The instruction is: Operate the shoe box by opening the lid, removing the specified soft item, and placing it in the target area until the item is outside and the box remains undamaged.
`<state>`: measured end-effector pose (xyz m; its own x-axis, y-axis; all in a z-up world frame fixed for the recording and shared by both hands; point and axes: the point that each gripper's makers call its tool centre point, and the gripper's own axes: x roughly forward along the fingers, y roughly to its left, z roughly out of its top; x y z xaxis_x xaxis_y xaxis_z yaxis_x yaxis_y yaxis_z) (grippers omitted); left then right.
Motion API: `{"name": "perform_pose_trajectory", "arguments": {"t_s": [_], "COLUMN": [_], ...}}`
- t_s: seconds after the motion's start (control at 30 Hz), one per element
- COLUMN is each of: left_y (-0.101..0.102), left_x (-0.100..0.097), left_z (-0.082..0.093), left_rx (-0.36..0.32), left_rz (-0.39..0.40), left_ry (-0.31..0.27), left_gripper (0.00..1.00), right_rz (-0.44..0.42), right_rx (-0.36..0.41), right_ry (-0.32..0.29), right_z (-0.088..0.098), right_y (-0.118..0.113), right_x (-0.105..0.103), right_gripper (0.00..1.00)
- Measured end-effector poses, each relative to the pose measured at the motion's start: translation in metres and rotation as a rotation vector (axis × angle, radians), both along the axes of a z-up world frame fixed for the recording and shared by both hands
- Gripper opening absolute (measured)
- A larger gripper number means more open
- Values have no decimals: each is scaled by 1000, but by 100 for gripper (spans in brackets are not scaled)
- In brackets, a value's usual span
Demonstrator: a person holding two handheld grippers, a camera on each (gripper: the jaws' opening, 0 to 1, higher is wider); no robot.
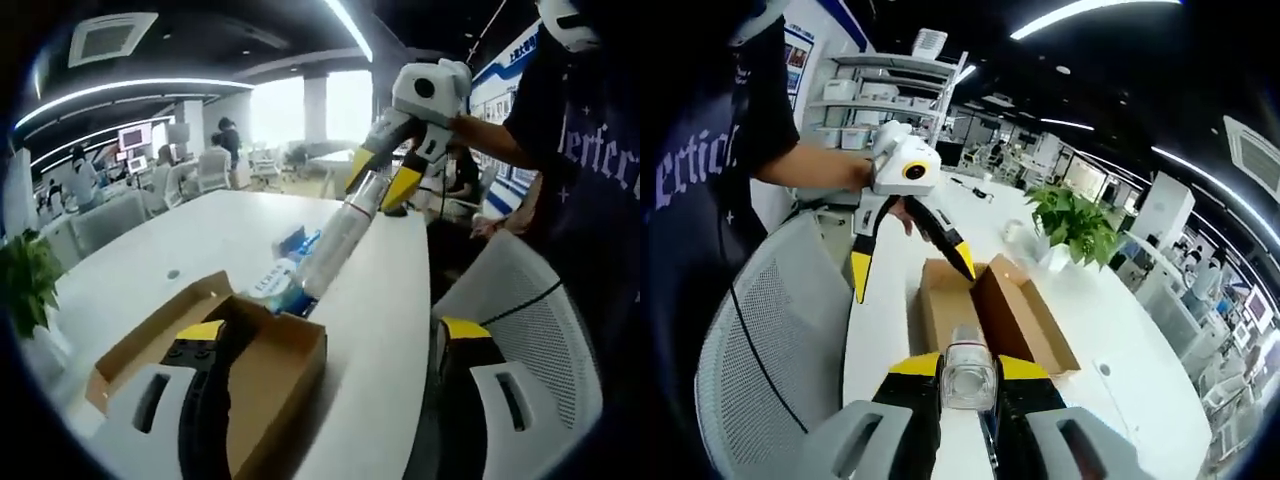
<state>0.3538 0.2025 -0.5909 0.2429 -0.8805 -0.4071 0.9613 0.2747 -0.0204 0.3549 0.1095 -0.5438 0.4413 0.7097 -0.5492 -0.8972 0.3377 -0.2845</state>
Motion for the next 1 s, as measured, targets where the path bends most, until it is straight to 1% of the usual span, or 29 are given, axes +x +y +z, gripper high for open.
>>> {"name": "perform_pose_trajectory", "arguments": {"t_s": [0.23,0.63,0.73,1.0], "left_y": [10,23,26,29], "left_x": [-1,1,3,4], "left_z": [-5,-5,-3,-1], "left_rx": [7,-11,-18,-19], "left_rz": [36,108,132,162], "left_ry": [7,7,2,-6], "left_gripper": [89,92,95,97], "right_rz": [15,13,10,10], "right_rx": [-36,-95,-112,-164], "right_ry": [-10,-45,-54,-71], "right_z": [8,21,25,35], "right_y": [-9,-34,-43,-60], "right_x": [11,38,46,63], "right_gripper": [15,15,15,15]}}
